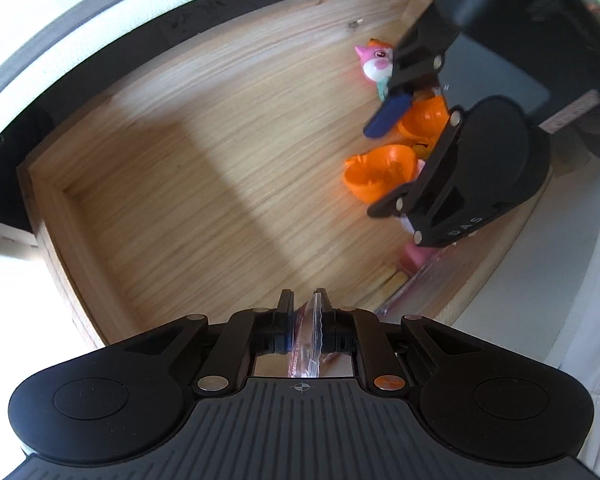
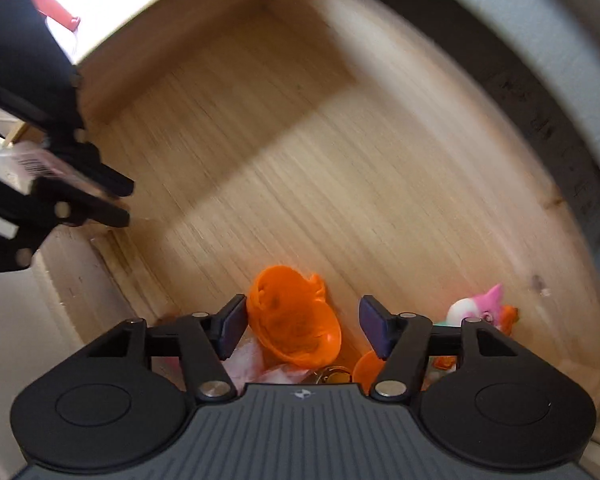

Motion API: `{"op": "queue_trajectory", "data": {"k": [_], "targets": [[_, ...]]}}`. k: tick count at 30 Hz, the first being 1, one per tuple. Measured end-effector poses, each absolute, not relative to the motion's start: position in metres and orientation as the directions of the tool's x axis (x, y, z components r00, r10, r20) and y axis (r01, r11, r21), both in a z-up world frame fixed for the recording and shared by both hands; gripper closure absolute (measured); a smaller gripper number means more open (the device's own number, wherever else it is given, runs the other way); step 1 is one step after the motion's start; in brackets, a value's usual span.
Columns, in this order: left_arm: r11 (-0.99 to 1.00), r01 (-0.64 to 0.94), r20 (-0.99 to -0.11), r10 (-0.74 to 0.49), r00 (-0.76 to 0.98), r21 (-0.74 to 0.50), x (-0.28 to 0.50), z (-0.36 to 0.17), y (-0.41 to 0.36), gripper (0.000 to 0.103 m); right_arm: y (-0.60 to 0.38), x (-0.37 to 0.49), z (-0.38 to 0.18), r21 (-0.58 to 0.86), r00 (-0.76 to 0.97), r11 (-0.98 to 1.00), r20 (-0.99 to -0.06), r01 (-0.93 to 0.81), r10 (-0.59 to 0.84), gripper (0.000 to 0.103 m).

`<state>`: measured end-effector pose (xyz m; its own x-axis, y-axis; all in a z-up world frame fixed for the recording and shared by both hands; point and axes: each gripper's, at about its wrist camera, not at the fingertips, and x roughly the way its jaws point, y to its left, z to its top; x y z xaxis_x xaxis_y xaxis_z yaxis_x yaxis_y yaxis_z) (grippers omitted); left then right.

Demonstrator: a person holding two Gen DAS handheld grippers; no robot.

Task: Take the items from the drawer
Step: 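Grasp the orange cup toy with the right gripper while the left gripper holds the packet, then set the packet and orange cup toy on the countertop beside the doll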

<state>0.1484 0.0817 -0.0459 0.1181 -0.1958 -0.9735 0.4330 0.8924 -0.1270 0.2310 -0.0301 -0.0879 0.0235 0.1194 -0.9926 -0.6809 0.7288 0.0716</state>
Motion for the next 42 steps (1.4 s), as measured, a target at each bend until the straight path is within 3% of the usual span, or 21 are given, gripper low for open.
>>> {"op": "queue_trajectory", "data": {"k": [2, 5, 12, 17, 23, 27, 32, 39, 42], "targets": [[0.894, 0.43, -0.972, -0.199, 0.124, -0.128, 0.149, -0.046, 0.083, 0.091, -0.034, 0.233, -0.094, 0.117, -0.018, 0.739, -0.99, -0.663, 0.14, 0.04], [0.895, 0.427, -0.972, -0.199, 0.124, -0.129, 0.15, -0.046, 0.083, 0.091, -0.039, 0.232, -0.091, 0.144, -0.026, 0.742, -0.985, -0.655, 0.168, 0.052], [0.901, 0.423, -0.975, -0.173, 0.142, -0.098, 0.149, -0.046, 0.081, 0.091, -0.06, 0.214, -0.064, 0.18, 0.004, 0.747, -0.971, -0.64, 0.238, 0.052], [0.905, 0.4, -0.956, -0.231, 0.181, -0.143, 0.143, -0.031, 0.084, 0.091, -0.086, 0.184, -0.015, 0.155, 0.139, 0.779, -0.945, -0.607, 0.297, 0.052], [0.894, 0.377, -0.859, -0.38, 0.344, -0.244, 0.139, 0.037, 0.093, 0.091, -0.138, 0.171, 0.052, 0.194, 0.356, 0.862, -0.851, -0.469, 0.385, 0.052], [0.904, 0.327, -0.734, -0.417, 0.535, -0.275, 0.159, 0.1, 0.106, 0.091, -0.163, 0.177, 0.098, 0.149, 0.535, 0.909, -0.766, -0.39, 0.355, 0.052], [0.935, 0.223, -0.585, -0.347, 0.733, -0.275, 0.202, 0.135, 0.116, 0.091, -0.17, 0.203, 0.138, -0.003, 0.702, 0.946, -0.671, -0.324, 0.239, 0.052], [0.933, 0.095, -0.611, -0.302, 0.731, -0.347, 0.253, 0.084, 0.127, 0.089, -0.159, 0.259, 0.109, -0.12, 0.716, 0.958, -0.69, -0.26, 0.108, 0.053], [0.93, 0.075, -0.584, -0.286, 0.76, -0.359, 0.252, 0.07, 0.136, 0.083, -0.155, 0.273, 0.082, -0.147, 0.699, 0.956, -0.711, -0.252, 0.075, 0.054]]}}
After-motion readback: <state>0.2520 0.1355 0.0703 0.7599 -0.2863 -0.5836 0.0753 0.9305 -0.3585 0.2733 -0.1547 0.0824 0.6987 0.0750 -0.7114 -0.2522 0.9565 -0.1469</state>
